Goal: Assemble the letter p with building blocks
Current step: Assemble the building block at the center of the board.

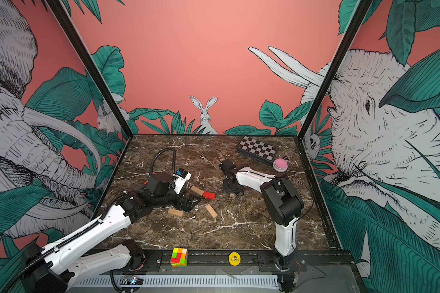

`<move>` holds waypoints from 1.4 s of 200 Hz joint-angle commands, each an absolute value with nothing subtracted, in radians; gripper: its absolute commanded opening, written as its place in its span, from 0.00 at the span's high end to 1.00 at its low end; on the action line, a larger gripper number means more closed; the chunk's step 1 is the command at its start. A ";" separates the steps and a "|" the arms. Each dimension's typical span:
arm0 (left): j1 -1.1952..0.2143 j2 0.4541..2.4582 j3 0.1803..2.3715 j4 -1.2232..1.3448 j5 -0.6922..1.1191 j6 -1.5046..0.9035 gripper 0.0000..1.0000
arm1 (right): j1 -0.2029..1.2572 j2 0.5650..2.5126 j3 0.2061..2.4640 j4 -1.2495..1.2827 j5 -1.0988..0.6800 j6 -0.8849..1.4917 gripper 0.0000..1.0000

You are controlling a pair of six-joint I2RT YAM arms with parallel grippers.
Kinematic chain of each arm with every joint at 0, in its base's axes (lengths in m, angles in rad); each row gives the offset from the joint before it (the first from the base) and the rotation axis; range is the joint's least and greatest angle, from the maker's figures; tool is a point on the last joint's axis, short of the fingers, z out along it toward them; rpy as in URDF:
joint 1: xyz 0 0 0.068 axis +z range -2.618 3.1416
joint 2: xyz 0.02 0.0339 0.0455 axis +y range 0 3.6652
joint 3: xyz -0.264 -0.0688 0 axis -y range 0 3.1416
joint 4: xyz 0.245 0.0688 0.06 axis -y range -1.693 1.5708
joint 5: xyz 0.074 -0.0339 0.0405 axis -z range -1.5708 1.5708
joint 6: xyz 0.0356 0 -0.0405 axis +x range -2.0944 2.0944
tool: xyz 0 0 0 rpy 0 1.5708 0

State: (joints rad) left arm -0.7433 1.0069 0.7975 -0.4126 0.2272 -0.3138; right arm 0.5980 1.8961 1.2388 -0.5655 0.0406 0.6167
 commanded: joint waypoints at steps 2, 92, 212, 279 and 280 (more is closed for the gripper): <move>-0.739 1.006 0.799 -0.399 0.234 -0.316 0.00 | 0.590 1.931 1.239 -0.585 0.041 0.618 0.75; -0.739 1.053 0.829 -0.415 0.189 -0.366 0.00 | 0.588 1.856 1.203 -0.576 0.008 0.621 0.50; -0.810 1.610 1.129 -0.369 0.224 -0.568 0.52 | 0.332 1.350 0.961 -0.631 -0.066 0.494 0.33; -0.809 1.942 1.321 -0.271 0.291 -0.667 0.84 | 0.234 1.271 0.841 -0.556 -0.211 0.460 0.18; -0.809 1.945 1.324 -0.270 0.292 -0.667 0.85 | 0.233 1.271 0.840 -0.555 -0.213 0.459 0.18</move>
State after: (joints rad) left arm -0.8093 1.8946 1.2537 -0.3092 0.2565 -0.6193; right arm 0.2459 1.3018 0.8593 -0.5922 -0.1467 0.4934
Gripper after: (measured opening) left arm 0.189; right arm 0.791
